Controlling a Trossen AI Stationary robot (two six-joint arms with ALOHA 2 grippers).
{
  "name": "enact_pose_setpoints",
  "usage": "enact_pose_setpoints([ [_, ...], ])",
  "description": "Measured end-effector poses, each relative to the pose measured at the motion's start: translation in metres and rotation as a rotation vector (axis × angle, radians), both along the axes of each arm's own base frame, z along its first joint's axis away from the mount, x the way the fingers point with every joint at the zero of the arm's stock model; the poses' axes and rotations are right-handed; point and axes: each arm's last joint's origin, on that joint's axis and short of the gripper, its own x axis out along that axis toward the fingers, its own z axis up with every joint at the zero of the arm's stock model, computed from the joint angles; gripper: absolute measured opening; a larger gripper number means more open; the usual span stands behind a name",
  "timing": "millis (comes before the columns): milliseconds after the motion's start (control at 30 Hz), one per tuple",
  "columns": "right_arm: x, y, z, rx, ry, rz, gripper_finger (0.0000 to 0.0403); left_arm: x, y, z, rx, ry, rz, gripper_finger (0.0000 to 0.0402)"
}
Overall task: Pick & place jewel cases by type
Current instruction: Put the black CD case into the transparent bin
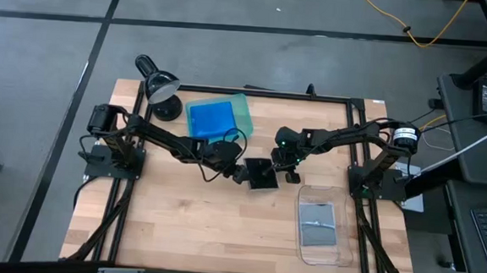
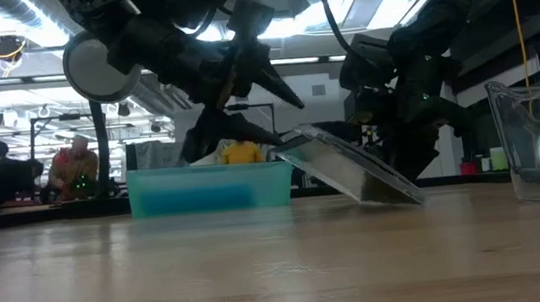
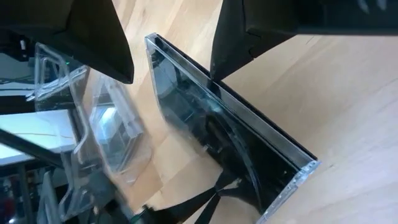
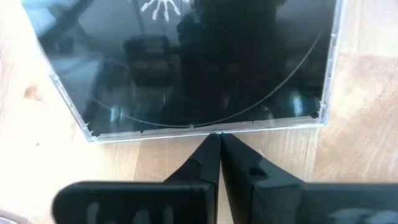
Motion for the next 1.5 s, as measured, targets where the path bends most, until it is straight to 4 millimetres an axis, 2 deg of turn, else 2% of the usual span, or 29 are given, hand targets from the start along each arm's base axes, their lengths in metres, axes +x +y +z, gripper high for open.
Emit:
enact_pose_setpoints([
  [200, 0.0, 0.0, 0.0, -0.005, -0.003, 0.001, 0.0021, 0.013, 0.007, 0.023, 0.081, -0.109, 0.036, 0.021],
  [300, 0.002, 0.0, 0.0, -0.007, -0.014, 0.004, 0.0021, 0.014, 0.014, 0.018, 0.114, -0.043, 0.061, 0.021],
  [400, 0.002, 0.0, 0.0, -0.006, -0.014, 0.004, 0.0021, 0.014, 0.016, 0.023, 0.115, -0.021, 0.037, 0.021],
  [500, 0.001, 0.0, 0.0, -0.005, -0.01, 0.003, 0.0021, 0.01, 0.017, 0.014, 0.1, 0.056, 0.015, 0.021],
  [900, 0.001, 0.0, 0.0, -0.005, -0.006, 0.002, 0.0021, 0.008, 0.022, 0.015, 0.087, 0.071, 0.044, 0.0205],
  [1333, 0.001, 0.0, 0.0, -0.007, -0.005, 0.001, 0.0021, 0.006, 0.022, 0.004, 0.074, 0.15, 0.036, 0.0093],
  [1500, 0.0, 0.0, 0.0, -0.004, 0.001, 0.0, 0.0021, 0.007, 0.022, 0.0, 0.05, 0.158, 0.038, 0.0064],
])
